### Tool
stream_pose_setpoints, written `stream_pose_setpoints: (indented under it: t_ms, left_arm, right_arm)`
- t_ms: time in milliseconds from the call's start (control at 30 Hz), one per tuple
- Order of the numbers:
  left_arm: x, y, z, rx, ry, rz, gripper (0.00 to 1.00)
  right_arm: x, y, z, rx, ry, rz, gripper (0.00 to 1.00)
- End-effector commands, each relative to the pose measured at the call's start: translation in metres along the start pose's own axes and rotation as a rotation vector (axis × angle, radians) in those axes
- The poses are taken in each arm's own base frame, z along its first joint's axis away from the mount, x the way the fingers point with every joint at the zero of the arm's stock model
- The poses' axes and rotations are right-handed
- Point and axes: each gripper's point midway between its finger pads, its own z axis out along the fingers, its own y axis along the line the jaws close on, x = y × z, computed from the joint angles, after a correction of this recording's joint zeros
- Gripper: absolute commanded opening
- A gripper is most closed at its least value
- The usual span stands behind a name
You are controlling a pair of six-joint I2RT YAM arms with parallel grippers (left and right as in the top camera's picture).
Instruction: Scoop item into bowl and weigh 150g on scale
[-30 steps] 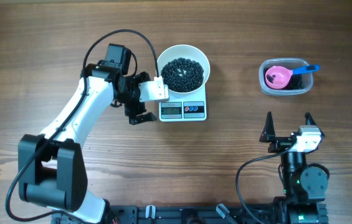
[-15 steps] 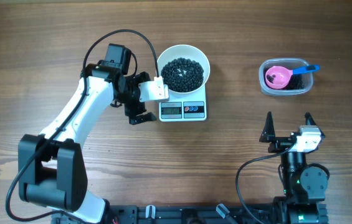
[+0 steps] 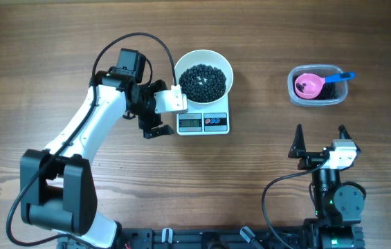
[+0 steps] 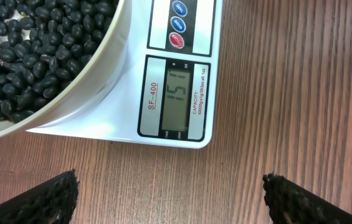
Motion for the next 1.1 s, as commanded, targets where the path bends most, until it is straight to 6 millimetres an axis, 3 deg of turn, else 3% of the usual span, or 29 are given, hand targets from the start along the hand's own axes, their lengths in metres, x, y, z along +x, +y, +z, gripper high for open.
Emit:
stream_pose_setpoints:
  t_ms: [0, 400, 533, 767, 900, 1000, 1067]
  left_arm:
    - [-0.004, -0.003, -0.001, 0.008, -0.022, -0.008, 1.0]
    - [-0.004, -0.002, -0.001, 0.003, -0.024, -0.005, 1.0]
    - [-0.003, -0.011, 0.0, 0.037, -0.013, -0.019, 1.0]
    - [-0.03, -0.002, -0.009, -0.009, -0.138, 0.028, 1.0]
    - [-0.057, 0.008, -0.019, -0.033, -0.254, -0.131, 1.0]
    - [-0.09, 0.026, -0.035, -0.042, -0.395, -0.476, 1.0]
    - [-0.104, 0.035, -0.045, -0.055, -0.452, -0.616, 1.0]
  right_arm:
    - [-0.002, 0.002, -0.001, -0.009, -0.011, -0.012, 1.0]
    - [-0.002, 0.002, -0.001, -0.009, -0.011, -0.012, 1.0]
    - [-0.002, 0.002, -0.001, -0.009, -0.011, -0.012, 1.0]
    - [-0.002, 0.002, -0.001, -0.009, -0.011, -0.012, 1.0]
    - [-0.002, 0.002, -0.001, -0.009, -0.011, -0.012, 1.0]
    - [-0.002, 0.002, -0.001, -0.009, -0.011, -0.012, 1.0]
    - [-0.002, 0.002, -0.001, -0.009, -0.011, -0.012, 1.0]
